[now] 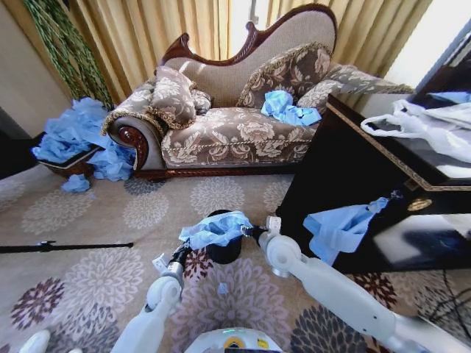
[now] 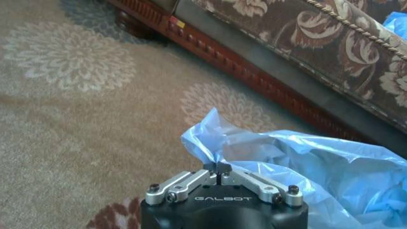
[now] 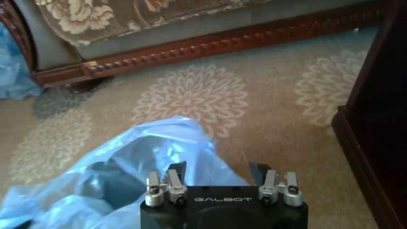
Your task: Place a garbage bag over the trash bin.
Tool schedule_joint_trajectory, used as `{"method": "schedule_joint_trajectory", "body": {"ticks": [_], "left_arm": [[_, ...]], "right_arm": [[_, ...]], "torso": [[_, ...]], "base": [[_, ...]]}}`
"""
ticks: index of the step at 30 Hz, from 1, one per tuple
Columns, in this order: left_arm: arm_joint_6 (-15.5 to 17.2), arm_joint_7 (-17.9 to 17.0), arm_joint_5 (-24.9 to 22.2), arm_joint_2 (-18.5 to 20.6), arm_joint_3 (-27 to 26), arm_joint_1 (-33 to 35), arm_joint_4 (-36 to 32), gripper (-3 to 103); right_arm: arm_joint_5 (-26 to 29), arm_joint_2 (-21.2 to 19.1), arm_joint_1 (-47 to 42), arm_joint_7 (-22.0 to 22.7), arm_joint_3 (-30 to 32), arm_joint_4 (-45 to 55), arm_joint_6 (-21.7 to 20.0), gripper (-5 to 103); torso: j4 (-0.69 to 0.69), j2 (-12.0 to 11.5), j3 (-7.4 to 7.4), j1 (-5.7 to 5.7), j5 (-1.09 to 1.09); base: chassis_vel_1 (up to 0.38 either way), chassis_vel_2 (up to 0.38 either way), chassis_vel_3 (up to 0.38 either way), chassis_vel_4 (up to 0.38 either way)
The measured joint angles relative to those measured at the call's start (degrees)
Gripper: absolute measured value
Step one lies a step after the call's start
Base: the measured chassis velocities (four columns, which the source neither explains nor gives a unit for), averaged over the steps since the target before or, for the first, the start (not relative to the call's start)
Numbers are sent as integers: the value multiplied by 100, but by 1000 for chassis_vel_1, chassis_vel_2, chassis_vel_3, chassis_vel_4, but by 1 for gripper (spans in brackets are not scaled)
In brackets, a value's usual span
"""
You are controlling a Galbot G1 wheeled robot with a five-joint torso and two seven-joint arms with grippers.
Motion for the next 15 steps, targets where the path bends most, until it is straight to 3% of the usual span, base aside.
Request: {"method": "schedule_joint_trajectory", "body": {"ticks": [6,15], "left_arm": [[9,0,-4,-1,26,-21,-9,0],[28,-1,-5,-9,39,-33,-9,0]], "right_arm": [[-560,169,-112,-502,14,-473,114,74],[-505,377,-90,-915,61,-712,331,74]], "torso": [[0,0,0,0,0],[0,0,0,0,-1]], "base": [[0,0,0,0],[0,0,0,0]]}}
